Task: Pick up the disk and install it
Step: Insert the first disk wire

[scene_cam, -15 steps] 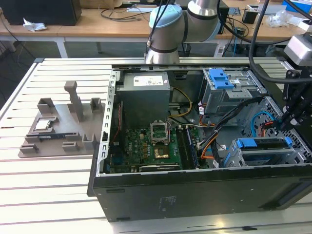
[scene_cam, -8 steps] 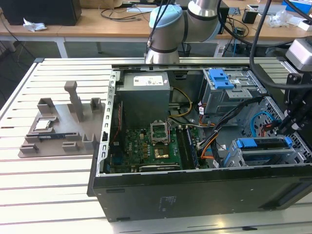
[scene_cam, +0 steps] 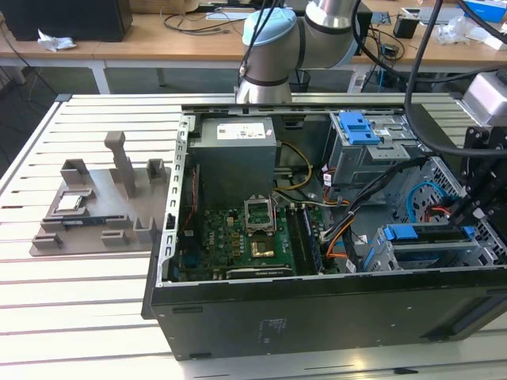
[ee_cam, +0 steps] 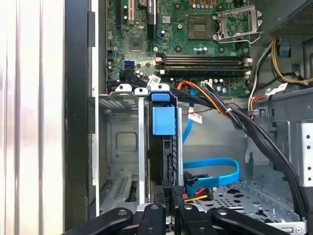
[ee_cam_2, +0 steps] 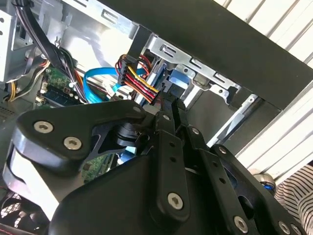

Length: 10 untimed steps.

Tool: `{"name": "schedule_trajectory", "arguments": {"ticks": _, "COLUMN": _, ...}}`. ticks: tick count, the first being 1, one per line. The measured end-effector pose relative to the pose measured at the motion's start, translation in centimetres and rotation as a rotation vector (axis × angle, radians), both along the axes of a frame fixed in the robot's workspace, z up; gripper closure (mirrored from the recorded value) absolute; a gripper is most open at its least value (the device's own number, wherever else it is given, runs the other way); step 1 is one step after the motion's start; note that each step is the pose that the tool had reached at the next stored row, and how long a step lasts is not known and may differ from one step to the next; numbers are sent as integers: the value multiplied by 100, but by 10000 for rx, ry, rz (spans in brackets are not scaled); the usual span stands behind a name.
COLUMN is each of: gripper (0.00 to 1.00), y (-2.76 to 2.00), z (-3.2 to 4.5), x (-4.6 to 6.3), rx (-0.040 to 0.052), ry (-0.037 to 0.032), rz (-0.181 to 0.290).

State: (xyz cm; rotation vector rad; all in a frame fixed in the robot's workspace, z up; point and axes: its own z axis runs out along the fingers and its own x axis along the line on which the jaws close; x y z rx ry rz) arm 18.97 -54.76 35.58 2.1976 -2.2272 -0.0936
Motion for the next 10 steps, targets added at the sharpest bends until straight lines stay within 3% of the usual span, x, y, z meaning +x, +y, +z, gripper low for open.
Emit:
{"name": "schedule_trajectory", "arguments": {"ticks": 3, "gripper": 83, "y": 0, "z": -50, "x": -12, "rx": -1, "ry": 0, "rz": 0}}
{"name": "schedule_trajectory", "arguments": {"ticks": 10, "gripper": 83, "y": 31, "z": -87, "x": -56, "rx": 18, "ry": 0, "rz": 37}}
